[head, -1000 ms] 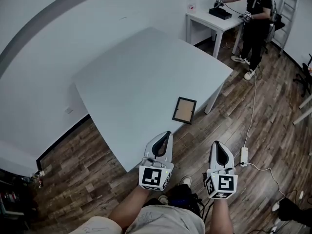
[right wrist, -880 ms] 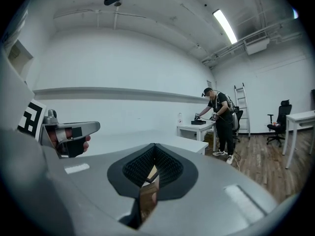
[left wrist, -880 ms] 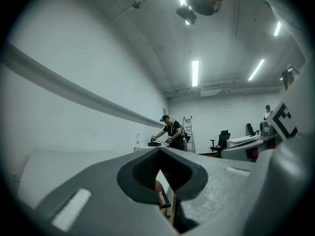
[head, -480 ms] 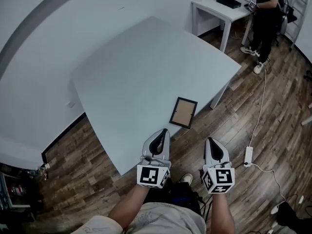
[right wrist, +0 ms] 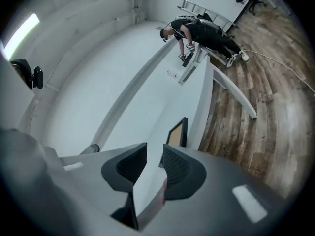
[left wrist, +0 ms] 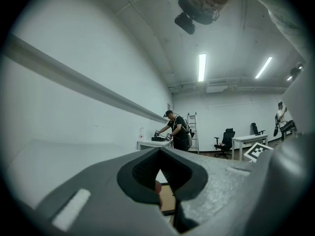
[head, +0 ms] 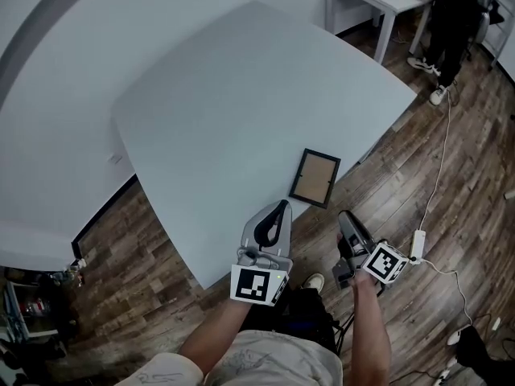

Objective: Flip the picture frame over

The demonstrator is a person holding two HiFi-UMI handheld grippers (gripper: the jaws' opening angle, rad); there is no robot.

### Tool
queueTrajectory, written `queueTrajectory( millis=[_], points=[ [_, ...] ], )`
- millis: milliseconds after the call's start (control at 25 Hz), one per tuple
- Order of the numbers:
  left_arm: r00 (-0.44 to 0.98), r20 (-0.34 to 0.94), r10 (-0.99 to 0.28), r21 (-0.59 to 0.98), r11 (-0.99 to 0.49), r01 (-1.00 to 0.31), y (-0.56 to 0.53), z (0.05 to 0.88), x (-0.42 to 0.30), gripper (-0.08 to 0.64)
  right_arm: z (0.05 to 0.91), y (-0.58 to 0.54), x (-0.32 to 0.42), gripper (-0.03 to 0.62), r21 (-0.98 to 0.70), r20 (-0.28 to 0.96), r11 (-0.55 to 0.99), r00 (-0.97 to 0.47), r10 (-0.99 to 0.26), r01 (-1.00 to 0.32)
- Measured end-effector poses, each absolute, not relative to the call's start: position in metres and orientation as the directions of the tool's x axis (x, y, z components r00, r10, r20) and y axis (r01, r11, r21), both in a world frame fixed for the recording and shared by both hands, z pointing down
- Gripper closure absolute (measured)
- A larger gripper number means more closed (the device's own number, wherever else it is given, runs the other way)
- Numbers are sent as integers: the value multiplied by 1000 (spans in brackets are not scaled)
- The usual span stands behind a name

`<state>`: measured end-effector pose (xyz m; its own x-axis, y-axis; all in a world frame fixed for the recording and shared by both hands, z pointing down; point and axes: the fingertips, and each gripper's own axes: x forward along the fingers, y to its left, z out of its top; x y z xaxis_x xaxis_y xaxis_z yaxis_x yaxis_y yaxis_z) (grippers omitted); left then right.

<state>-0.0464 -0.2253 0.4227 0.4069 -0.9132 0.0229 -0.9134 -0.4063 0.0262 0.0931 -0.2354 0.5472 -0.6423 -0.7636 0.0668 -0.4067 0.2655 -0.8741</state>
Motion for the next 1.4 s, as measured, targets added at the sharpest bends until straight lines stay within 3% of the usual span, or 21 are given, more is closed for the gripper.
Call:
queueTrajectory(
  millis=[320, 600, 720, 880, 1400],
  points=[
    [417, 7, -909, 41, -417, -908, -241, 428, -47, 560, 597, -251, 72, 407, -938, 8, 248, -730, -683, -241],
    [431, 47, -901, 24, -431, -902, -248, 441, -46, 560, 632, -267, 60, 399, -966, -5, 191, -732, -681, -172],
    [430, 43, -902, 30, -429, -903, -249, 445, -46, 560, 636, -270, 60, 413, -970, -16, 186, -724, -690, -156],
    [419, 75, -905, 15, -419, -908, -245, 452, -49, 560, 633, -270, 60, 486, -969, -35, 202, -723, -690, -145],
    [415, 55, -908, 35, -414, -910, -249, 452, -52, 560, 615, -269, 63, 503, -951, -46, 246, -696, -716, -190]
  ],
)
